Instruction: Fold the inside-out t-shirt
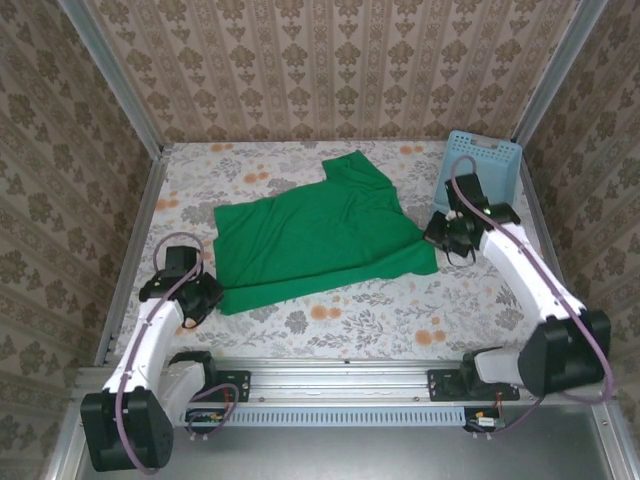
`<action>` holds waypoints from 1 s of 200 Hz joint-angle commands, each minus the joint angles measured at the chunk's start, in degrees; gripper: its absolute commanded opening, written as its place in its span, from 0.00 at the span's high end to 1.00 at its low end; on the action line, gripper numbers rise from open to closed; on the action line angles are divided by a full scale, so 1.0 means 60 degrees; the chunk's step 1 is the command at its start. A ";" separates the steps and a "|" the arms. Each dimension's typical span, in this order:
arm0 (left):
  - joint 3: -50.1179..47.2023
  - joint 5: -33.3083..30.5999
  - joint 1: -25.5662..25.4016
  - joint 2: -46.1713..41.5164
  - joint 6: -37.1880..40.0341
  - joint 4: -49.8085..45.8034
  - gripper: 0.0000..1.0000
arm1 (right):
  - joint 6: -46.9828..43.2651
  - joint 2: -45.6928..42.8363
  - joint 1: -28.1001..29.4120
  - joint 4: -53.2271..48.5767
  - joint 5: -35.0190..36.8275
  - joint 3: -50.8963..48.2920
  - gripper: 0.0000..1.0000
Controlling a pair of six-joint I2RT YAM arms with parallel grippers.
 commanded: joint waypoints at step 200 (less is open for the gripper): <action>0.2735 -0.0849 -0.0695 0.2189 0.2358 0.0410 0.35 | -0.1596 0.2922 0.0904 0.0305 0.0938 0.2433 0.45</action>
